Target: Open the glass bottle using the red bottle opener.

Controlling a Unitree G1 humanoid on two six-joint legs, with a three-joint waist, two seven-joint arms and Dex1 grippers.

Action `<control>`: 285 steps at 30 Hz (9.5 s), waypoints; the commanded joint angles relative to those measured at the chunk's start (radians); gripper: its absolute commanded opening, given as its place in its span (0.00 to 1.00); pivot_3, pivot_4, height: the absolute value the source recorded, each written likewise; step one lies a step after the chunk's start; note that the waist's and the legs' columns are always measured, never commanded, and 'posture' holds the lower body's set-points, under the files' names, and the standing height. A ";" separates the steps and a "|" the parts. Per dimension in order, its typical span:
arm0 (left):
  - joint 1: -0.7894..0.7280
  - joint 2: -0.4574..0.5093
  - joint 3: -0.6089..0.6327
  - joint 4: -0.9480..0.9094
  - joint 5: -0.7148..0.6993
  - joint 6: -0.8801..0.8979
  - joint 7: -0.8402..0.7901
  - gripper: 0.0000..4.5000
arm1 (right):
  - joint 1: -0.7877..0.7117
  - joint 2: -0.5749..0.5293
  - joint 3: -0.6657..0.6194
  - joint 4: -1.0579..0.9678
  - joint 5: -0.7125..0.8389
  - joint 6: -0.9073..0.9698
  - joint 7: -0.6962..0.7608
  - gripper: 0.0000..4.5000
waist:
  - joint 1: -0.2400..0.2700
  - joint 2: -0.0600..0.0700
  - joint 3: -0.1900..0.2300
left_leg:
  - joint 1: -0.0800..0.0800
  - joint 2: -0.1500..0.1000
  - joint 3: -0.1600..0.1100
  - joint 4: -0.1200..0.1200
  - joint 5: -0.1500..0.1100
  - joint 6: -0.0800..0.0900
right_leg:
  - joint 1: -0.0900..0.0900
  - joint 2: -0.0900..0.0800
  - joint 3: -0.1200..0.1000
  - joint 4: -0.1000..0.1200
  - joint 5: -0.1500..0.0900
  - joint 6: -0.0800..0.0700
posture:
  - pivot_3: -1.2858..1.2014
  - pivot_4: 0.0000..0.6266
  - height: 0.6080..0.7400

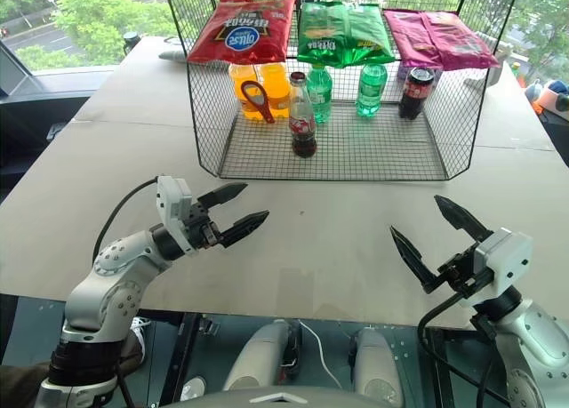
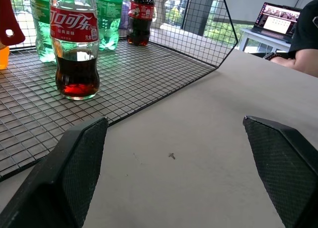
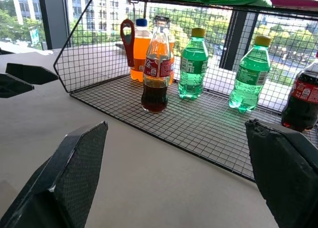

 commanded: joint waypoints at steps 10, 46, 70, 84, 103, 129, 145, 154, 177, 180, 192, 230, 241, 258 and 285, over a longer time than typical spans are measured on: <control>-0.178 -0.070 0.054 0.120 0.016 0.010 0.153 1.00 | -0.065 -0.031 0.023 -0.078 0.052 -0.004 0.020 0.99 | 0.001 0.000 0.000 | 0.000 0.000 0.000 0.000 0.000 0.000 | 0.000 0.001 0.000 0.000 0.000 0.000 | 0.52 0.24 1.00; -0.835 -0.127 -0.008 0.848 0.292 -0.163 0.198 0.73 | -0.078 -0.042 0.116 -0.135 0.005 0.001 0.006 1.00 | 0.007 -0.002 0.000 | 0.000 0.000 0.000 0.006 0.003 0.005 | 0.003 0.004 0.000 0.004 -0.001 0.003 | 0.52 0.24 1.00; -0.784 -0.098 0.066 0.746 0.178 -0.111 0.029 0.03 | -0.128 -0.079 0.132 -0.185 -0.068 0.250 -0.197 1.00 | -0.001 -0.002 0.000 | -0.001 0.000 0.000 0.006 0.003 0.005 | 0.002 0.003 0.000 0.005 0.001 0.000 | 0.52 0.24 1.00; -0.485 0.071 0.104 0.287 -0.249 0.388 -0.276 0.03 | -0.457 -0.158 0.224 -0.120 0.279 0.668 -0.158 1.00 | -0.001 -0.002 0.000 | 0.000 0.001 -0.001 0.008 0.003 0.005 | 0.001 0.003 0.000 0.006 0.001 0.000 | 0.52 0.24 1.00; -0.536 0.139 -0.072 0.209 -0.249 0.413 -0.528 0.03 | -0.936 -0.110 0.259 0.154 0.763 1.032 -0.190 1.00 | -0.001 -0.002 0.001 | -0.003 0.001 0.000 0.008 0.002 0.006 | 0.000 0.003 0.000 0.006 0.001 -0.001 | 0.52 0.24 1.00; -0.561 0.128 -0.081 0.204 -0.241 0.394 -0.542 0.00 | -0.942 -0.105 0.322 0.189 0.719 1.079 -0.203 0.15 | -0.002 -0.002 0.001 | -0.005 0.001 0.000 0.008 0.002 0.006 | -0.002 0.003 0.000 0.006 0.001 -0.001 | 0.52 0.24 1.00; -0.568 0.134 -0.075 0.214 -0.229 0.406 -0.543 0.41 | -0.911 -0.100 0.317 0.181 0.692 1.080 -0.235 0.00 | -0.001 -0.002 0.001 | -0.006 0.001 -0.001 0.008 0.002 0.006 | -0.003 0.003 0.000 0.006 0.001 -0.001 | 0.52 0.24 1.00; -0.519 0.100 0.018 0.185 -0.156 0.388 -0.236 0.98 | -0.828 -0.128 0.317 0.106 0.460 0.951 -0.292 0.00 | -0.001 -0.002 0.001 | -0.007 0.001 -0.001 0.008 0.002 0.007 | -0.003 0.003 0.000 0.005 0.001 -0.001 | 0.52 0.24 1.00; -0.866 -0.193 -0.101 0.761 0.322 -0.040 0.226 0.98 | -0.694 -0.140 0.380 -0.048 -0.068 0.826 -0.432 0.00 | 0.001 -0.004 0.003 | -0.009 -0.003 -0.002 0.009 0.002 0.007 | -0.003 0.003 -0.001 0.004 0.003 0.004 | 0.52 0.24 1.00; -0.908 -0.217 -0.108 0.827 0.336 -0.061 0.216 0.98 | -0.695 -0.128 0.382 -0.050 -0.079 0.830 -0.434 0.00 | 0.000 -0.005 0.003 | -0.009 -0.004 -0.002 0.009 0.002 0.007 | -0.003 0.003 -0.001 0.005 0.003 0.004 | 0.52 0.24 1.00; -1.104 -0.282 -0.107 1.225 0.417 -0.256 0.192 0.98 | -0.688 -0.106 0.369 -0.077 -0.111 0.861 -0.427 0.00 | 0.000 -0.005 0.003 | -0.009 -0.005 -0.002 0.009 0.002 0.007 | -0.003 0.003 -0.002 0.005 0.003 0.004 | 0.52 0.24 1.00; -0.817 -0.237 -0.140 0.564 0.259 -0.021 -0.140 0.52 | -0.667 -0.091 0.317 -0.107 -0.149 0.873 -0.399 0.00 | -0.002 -0.005 0.003 | -0.010 -0.003 -0.003 0.010 0.002 0.007 | -0.003 0.003 -0.002 0.006 0.003 0.004 | 0.52 0.24 1.00; -0.630 -0.156 -0.187 0.261 0.134 0.129 -0.266 0.52 | -0.519 -0.149 0.210 -0.204 -0.216 0.769 -0.379 0.00 | -0.001 -0.005 0.003 | -0.010 -0.003 -0.003 0.012 0.002 0.007 | -0.003 0.003 -0.002 0.008 0.003 0.004 | 0.52 0.24 1.00; -0.589 -0.144 -0.304 0.392 0.235 -0.062 -0.367 0.52 | -0.567 -0.163 0.430 -0.146 -0.557 0.495 -0.419 0.00 | 0.000 -0.004 0.003 | -0.008 -0.003 -0.003 0.013 0.002 0.007 | -0.003 0.003 -0.001 0.010 0.000 0.000 | 0.52 0.24 1.00; -0.597 -0.139 -0.260 0.357 0.164 -0.048 -0.380 0.61 | -0.450 -0.086 0.434 -0.131 -0.750 0.351 -0.347 0.00 | 0.000 -0.004 0.003 | -0.008 -0.003 -0.003 0.014 0.002 0.007 | -0.003 0.003 -0.001 0.011 -0.001 0.003 | 0.52 0.24 1.00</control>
